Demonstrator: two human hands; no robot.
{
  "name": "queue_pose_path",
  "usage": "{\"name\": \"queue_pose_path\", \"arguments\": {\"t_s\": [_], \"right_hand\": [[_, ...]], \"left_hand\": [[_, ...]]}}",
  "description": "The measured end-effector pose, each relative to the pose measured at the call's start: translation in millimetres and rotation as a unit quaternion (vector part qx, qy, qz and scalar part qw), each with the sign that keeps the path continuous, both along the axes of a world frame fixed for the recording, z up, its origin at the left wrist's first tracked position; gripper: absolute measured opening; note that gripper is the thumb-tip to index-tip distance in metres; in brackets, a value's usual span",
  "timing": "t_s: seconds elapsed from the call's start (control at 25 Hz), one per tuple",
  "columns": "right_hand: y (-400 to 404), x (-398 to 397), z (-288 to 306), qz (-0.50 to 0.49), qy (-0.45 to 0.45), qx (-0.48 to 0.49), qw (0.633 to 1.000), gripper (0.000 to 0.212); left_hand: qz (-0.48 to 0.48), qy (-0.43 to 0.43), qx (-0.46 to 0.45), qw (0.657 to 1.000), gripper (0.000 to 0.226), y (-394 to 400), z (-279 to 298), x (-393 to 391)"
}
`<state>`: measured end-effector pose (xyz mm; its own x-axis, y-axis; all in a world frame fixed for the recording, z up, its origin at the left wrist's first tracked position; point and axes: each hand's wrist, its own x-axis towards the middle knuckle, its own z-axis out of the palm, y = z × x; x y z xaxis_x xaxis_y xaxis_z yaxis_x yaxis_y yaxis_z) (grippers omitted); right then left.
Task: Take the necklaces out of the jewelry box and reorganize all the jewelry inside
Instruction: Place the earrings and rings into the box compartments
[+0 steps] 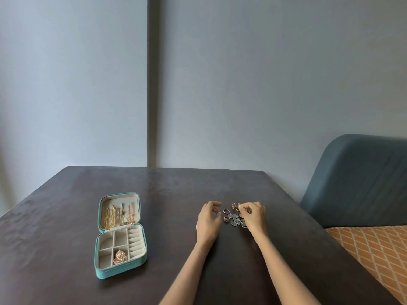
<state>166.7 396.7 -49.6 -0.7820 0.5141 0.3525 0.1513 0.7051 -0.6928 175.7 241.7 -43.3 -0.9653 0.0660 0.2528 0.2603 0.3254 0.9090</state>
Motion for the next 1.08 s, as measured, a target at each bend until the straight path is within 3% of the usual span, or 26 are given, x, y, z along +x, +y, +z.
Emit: {"name": "queue_pose_path", "arguments": {"t_s": [0.16, 0.24, 0.36, 0.48, 0.64, 0.76, 0.88, 1.08], "right_hand": [[-2, 0, -3, 0.07, -0.009, 0.034, 0.997, 0.009], [-3, 2, -4, 0.072, 0.026, 0.004, 0.997, 0.017], [-3, 12, 1, -0.008, 0.079, -0.122, 0.989, 0.03], [-2, 20, 1, -0.094, 0.07, -0.156, 0.981, 0.031], [-6, 25, -3, 0.014, 0.053, -0.089, 0.995, 0.025], [-11, 28, -2, 0.043, 0.02, 0.007, 0.999, 0.013], [-13, 25, -1, 0.031, -0.047, 0.089, 0.994, 0.016], [-14, 23, 2, 0.049, -0.036, 0.12, 0.991, 0.012]], "left_hand": [[-0.006, 0.01, 0.004, 1.0, 0.029, 1, -1, -1], [-0.005, 0.011, 0.002, 1.0, 0.028, 0, -2, -2], [-0.002, 0.016, -0.004, 1.0, 0.028, -1, -1, -1], [-0.013, 0.016, -0.067, 0.998, 0.028, 1, 1, 2], [-0.029, 0.043, -0.174, 0.983, 0.025, 4, 2, 4], [-0.031, 0.045, -0.177, 0.983, 0.025, 4, 3, 4], [-0.031, 0.051, -0.168, 0.984, 0.025, 3, 3, 3], [-0.042, 0.068, -0.166, 0.983, 0.023, 4, 0, 1]]}}
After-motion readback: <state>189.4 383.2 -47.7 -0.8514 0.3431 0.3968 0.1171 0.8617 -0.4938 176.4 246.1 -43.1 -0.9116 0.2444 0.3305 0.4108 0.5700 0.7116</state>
